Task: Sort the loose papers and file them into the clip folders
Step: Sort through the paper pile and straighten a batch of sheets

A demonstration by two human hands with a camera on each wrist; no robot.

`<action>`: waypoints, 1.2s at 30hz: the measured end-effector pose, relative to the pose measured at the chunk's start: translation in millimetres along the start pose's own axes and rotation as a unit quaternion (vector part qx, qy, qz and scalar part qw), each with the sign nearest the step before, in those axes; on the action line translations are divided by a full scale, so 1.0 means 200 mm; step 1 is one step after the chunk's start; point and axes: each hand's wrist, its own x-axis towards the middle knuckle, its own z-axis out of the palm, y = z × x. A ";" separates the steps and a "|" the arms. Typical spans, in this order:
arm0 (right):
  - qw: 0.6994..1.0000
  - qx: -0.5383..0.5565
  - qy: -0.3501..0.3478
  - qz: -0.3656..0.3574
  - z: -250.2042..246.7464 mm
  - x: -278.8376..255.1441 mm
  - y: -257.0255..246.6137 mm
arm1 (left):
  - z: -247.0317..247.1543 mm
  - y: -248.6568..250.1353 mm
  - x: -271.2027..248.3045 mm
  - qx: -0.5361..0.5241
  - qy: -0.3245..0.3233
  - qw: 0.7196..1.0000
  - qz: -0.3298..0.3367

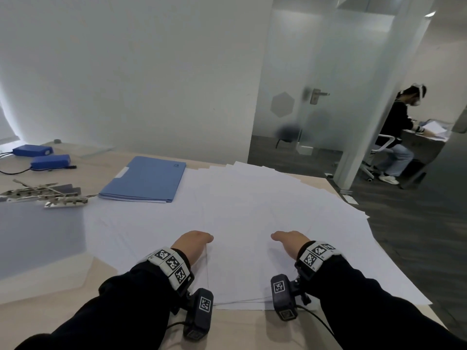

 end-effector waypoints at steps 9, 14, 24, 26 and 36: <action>0.999 0.040 0.007 0.028 0.00 -0.05 -0.03 | -0.04 -0.02 0.00 -0.042 -0.011 0.999 -0.010; 1.000 0.023 0.003 0.005 0.03 -0.06 -0.08 | -0.04 -0.04 -0.03 -0.010 -0.008 1.000 0.024; 0.998 0.055 0.010 0.011 -0.01 -0.07 -0.07 | -0.06 -0.04 -0.04 0.015 -0.011 0.999 0.034; 0.999 0.045 0.002 0.015 0.00 -0.07 -0.09 | -0.05 -0.05 -0.05 0.020 -0.010 0.999 0.033; 1.000 0.009 0.007 0.003 0.06 -0.05 -0.15 | -0.05 -0.05 -0.05 0.023 -0.001 0.999 0.033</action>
